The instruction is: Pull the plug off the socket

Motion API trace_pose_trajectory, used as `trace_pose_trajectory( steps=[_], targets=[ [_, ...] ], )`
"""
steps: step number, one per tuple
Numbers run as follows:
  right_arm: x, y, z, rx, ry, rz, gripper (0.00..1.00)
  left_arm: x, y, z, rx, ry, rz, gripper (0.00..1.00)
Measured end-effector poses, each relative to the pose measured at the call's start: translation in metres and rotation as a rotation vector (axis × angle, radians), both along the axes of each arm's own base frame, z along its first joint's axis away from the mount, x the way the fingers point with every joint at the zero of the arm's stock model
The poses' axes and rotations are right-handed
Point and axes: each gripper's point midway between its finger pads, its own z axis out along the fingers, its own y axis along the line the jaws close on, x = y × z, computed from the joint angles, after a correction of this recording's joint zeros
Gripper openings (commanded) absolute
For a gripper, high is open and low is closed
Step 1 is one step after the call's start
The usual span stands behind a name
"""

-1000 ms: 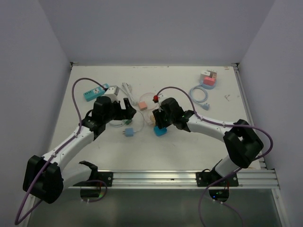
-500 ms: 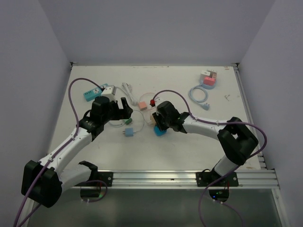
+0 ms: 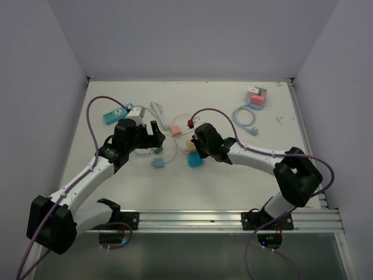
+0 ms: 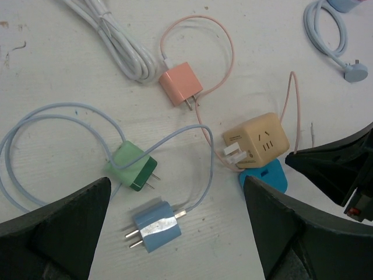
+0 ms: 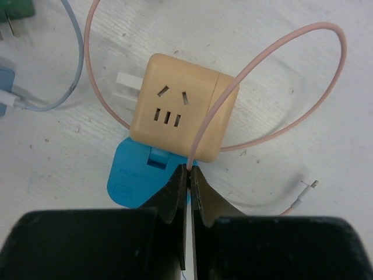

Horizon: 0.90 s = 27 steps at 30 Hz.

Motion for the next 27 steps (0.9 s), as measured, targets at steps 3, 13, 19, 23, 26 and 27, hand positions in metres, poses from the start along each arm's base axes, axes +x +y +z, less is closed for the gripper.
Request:
trace_pose_trajectory(
  steps=[3,13,19,23,26,27],
  targets=[
    [0.007,-0.004,0.017,0.008,-0.043,-0.039,0.01,-0.002,-0.005,-0.004,0.013,0.005,-0.024,1.00],
    [0.034,-0.062,0.017,0.056,-0.015,-0.350,0.09,0.006,-0.049,0.005,0.056,0.012,-0.113,0.99],
    [0.024,-0.109,-0.015,0.084,0.094,-0.509,0.29,0.013,-0.082,-0.008,0.106,0.046,-0.158,1.00],
    [0.019,-0.104,-0.018,0.134,0.123,-0.515,0.53,0.013,-0.109,-0.031,0.188,0.077,-0.248,0.99],
    [0.019,-0.105,-0.016,0.167,0.120,-0.528,0.70,0.014,-0.125,-0.041,0.257,0.071,-0.332,1.00],
    [0.019,-0.106,-0.015,0.178,0.122,-0.532,0.73,0.017,-0.130,-0.044,0.285,0.072,-0.361,0.99]
  ],
)
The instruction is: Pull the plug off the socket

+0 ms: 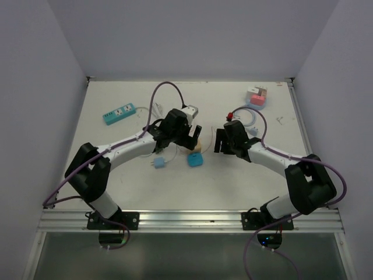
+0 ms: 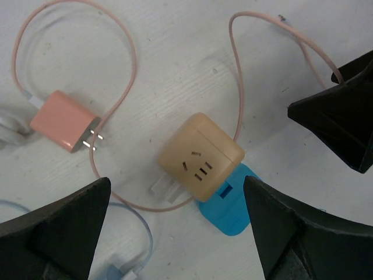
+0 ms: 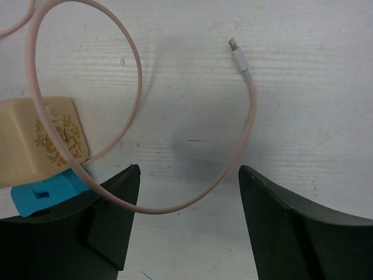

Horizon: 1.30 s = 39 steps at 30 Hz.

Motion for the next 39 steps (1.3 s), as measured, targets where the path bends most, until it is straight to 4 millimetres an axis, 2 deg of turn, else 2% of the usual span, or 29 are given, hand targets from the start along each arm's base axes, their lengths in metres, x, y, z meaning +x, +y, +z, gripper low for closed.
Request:
trace_pose_trajectory(
  steps=[2,5,10,16,21,25,33,39],
  targets=[
    [0.001,-0.002,0.001,0.014,-0.008,-0.008,0.82,0.008,-0.009,-0.002,0.049,-0.013,-0.062,1.00],
    [0.000,-0.004,0.005,0.031,-0.028,-0.020,0.88,0.018,-0.018,-0.001,0.110,-0.040,-0.141,1.00],
    [-0.002,-0.009,0.012,0.051,-0.060,-0.045,0.99,0.021,-0.028,-0.003,0.190,-0.041,-0.295,1.00],
    [-0.001,-0.020,0.028,0.073,-0.128,-0.103,0.99,0.013,-0.026,-0.026,0.266,0.014,-0.420,1.00],
    [0.000,-0.021,0.028,0.082,-0.133,-0.115,0.99,0.001,-0.027,-0.047,0.307,0.069,-0.505,1.00],
    [-0.001,-0.021,0.026,0.083,-0.131,-0.115,0.99,-0.001,-0.033,-0.053,0.318,0.073,-0.546,0.96],
    [-0.001,-0.018,0.027,0.094,-0.133,-0.108,0.98,0.003,-0.040,-0.064,0.326,0.088,-0.580,0.81],
    [0.000,-0.012,0.028,0.118,-0.136,-0.086,0.96,0.002,-0.043,-0.066,0.315,0.100,-0.592,0.57]
  ],
)
